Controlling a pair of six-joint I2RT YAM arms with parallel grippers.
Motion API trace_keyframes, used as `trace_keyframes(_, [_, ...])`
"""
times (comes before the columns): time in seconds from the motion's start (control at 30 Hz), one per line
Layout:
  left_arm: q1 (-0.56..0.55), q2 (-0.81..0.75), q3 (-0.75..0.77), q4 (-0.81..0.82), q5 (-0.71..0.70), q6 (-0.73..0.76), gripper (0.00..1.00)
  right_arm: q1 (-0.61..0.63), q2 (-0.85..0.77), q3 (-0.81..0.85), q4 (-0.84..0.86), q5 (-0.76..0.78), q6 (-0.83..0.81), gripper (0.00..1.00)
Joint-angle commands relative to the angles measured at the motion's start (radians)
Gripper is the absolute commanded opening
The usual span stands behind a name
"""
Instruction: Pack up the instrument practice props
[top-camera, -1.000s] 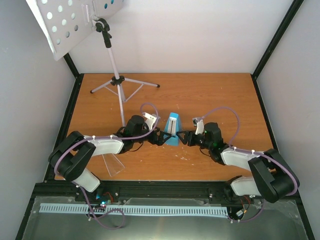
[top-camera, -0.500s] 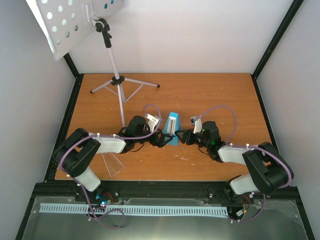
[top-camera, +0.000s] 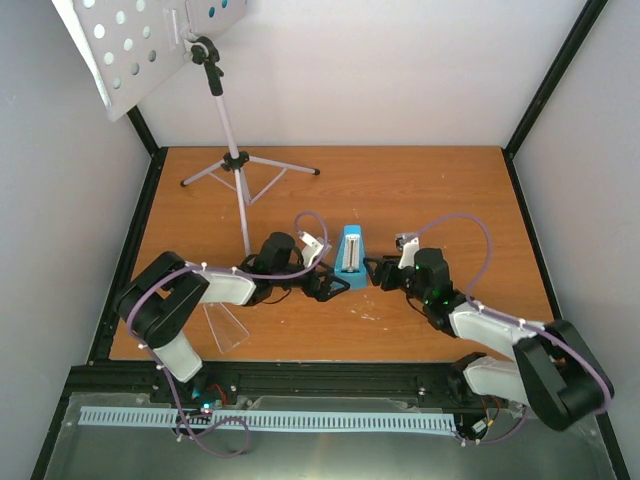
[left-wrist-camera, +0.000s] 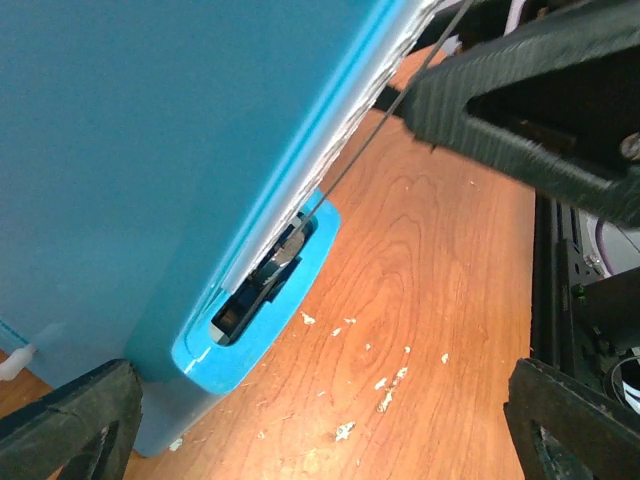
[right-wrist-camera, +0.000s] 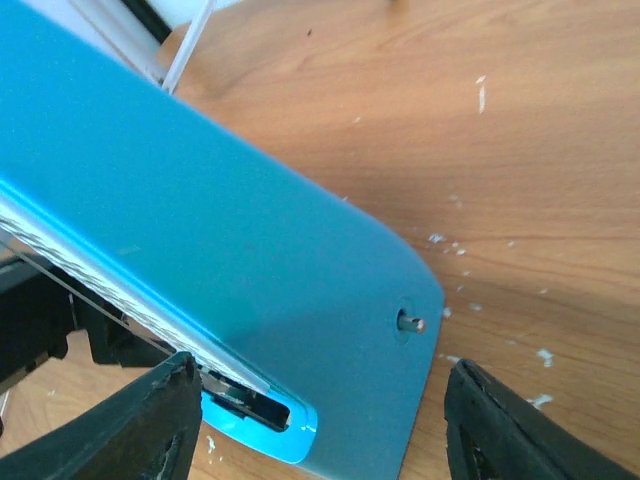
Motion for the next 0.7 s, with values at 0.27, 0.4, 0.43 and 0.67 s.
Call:
trace_keyframes(0.27, [0.027,-0.317,-0.111,-0.013,-0.160,-0.094,1.00,0.005,-0.405,0.011,-0.396,0.304,-0.115,0.90])
trace_keyframes(0.4, [0.111,-0.526,-0.133,-0.300,-0.320,-0.182,0.99,0.005,-0.474,0.024,-0.402,0.343,-0.142,0.96])
trace_keyframes(0.43, [0.140,-0.570,-0.140,-0.368,-0.353,-0.189,0.99,0.005,-0.481,0.025,-0.391,0.345,-0.149,0.96])
trace_keyframes(0.67, [0.391,-0.777,-0.181,-0.742,-0.439,-0.320,0.99,0.000,-0.461,0.035,-0.294,0.378,-0.230,0.99])
